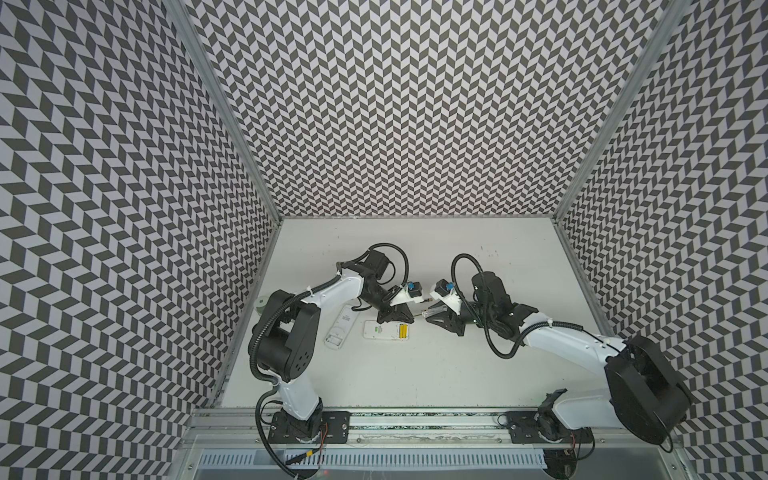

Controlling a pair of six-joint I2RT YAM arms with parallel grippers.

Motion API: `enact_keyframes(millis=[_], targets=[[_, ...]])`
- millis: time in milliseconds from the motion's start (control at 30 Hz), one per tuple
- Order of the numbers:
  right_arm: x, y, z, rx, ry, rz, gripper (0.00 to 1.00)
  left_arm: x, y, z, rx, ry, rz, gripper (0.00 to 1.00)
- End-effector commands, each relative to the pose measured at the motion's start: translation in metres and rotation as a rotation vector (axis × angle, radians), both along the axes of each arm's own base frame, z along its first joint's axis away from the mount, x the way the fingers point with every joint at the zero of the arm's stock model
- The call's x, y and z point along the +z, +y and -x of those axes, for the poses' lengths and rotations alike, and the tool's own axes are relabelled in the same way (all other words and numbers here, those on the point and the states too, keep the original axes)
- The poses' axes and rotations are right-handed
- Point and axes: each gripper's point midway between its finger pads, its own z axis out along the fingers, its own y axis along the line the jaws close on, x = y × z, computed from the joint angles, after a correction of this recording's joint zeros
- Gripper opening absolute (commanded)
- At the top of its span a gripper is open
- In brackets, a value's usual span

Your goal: Unload the batteries from the remote control

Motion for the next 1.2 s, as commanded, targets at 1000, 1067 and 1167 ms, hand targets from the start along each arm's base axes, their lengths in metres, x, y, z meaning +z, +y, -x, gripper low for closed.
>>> enact_keyframes(millis=[1000,1067,1167], targets=[[-0.009,0.001,0.029,0.137,-0.156,0.092,0.00,-0.037,0.035,-0.023,0.063,-0.122,-0.231,0.67],[-0.010,0.002,0.026,0.129,-0.130,0.104,0.00,-0.045,0.044,-0.029,0.090,-0.145,-0.296,0.70],[-0.018,0.005,0.026,0.136,-0.099,0.141,0.00,-0.047,0.048,-0.032,0.104,-0.141,-0.309,0.76]])
